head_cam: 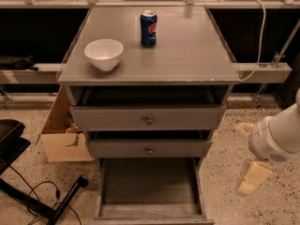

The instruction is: Close bottom drawer

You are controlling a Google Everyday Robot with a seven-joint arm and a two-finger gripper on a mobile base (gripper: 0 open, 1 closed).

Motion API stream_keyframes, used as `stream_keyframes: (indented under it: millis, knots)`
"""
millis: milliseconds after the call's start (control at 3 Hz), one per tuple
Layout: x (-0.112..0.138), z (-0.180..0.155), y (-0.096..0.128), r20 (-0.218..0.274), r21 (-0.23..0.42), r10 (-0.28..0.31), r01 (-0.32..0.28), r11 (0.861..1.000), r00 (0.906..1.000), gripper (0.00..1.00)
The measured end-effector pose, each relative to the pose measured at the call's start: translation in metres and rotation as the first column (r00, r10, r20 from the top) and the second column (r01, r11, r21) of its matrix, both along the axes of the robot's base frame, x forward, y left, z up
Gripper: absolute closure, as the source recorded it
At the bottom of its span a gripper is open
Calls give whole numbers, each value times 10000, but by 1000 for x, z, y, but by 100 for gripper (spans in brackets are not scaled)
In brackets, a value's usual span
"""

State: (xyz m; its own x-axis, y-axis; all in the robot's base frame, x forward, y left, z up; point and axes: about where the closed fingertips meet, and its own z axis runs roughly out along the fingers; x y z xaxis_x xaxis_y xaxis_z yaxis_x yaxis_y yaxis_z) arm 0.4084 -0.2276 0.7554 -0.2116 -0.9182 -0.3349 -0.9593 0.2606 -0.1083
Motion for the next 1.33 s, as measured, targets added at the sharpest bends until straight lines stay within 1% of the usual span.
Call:
stream_keyframes:
  millis: [333,667,1000,1333]
  knots:
    - [-5,-61,-8,-273,224,153,-147,9996,9995,0]
    - [-5,-112,-16,-756,427,76,-44,9991,9971,0]
    - [-7,-156,-25,-1483,710,-210,318,9970,9887,0]
    - [-7,-157,-25,-1485,710,-211,319,9970,9887,0]
